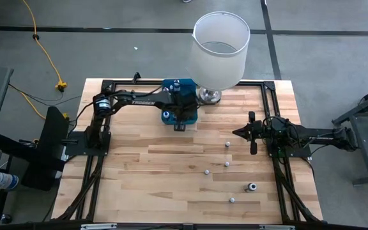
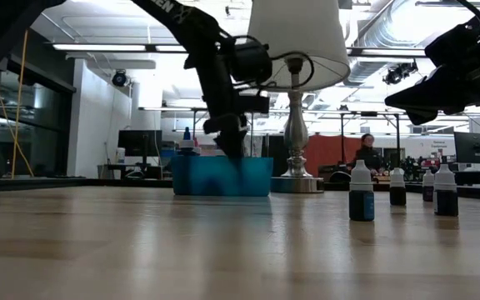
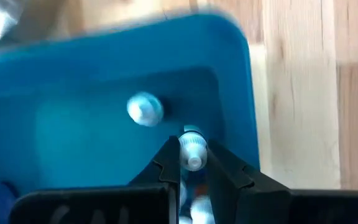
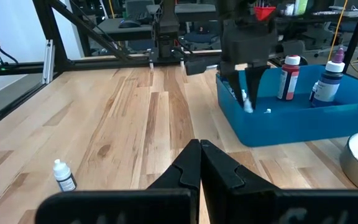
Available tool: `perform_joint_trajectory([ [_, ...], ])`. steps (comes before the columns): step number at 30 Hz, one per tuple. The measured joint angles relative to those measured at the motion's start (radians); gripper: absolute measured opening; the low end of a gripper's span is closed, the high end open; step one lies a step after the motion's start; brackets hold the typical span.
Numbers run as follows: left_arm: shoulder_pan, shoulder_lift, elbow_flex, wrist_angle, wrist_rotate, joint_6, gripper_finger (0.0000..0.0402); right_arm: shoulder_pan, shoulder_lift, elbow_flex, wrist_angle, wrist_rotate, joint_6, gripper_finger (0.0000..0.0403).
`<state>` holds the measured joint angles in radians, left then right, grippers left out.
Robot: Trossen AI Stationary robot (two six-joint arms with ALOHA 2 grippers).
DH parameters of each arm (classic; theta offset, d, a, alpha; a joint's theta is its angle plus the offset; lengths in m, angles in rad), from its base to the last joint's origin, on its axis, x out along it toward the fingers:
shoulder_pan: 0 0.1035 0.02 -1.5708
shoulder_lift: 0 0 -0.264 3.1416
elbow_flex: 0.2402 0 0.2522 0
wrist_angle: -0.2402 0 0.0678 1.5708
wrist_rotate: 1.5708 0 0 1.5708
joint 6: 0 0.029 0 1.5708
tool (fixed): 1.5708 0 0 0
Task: Pick & Place food coloring
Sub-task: Put the left small black food coloring bottle into the blue bin
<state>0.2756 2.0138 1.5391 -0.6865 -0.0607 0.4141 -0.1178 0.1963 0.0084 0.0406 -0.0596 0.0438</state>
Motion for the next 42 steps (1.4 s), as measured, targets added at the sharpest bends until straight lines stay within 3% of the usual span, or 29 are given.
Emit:
perform_joint_trajectory([
  [32, 0.0, 0.014, 0.0, 0.003, -0.001, -0.004, 0.0055, 0.0, 0.0, 0.0, 0.0, 0.0, 0.0, 0.0],
  [42, 0.001, 0.014, 0.0, 0.003, -0.006, -0.003, 0.0137, 0.0, 0.0, 0.0, 0.0, 0.0, 0.0, 0.0],
])
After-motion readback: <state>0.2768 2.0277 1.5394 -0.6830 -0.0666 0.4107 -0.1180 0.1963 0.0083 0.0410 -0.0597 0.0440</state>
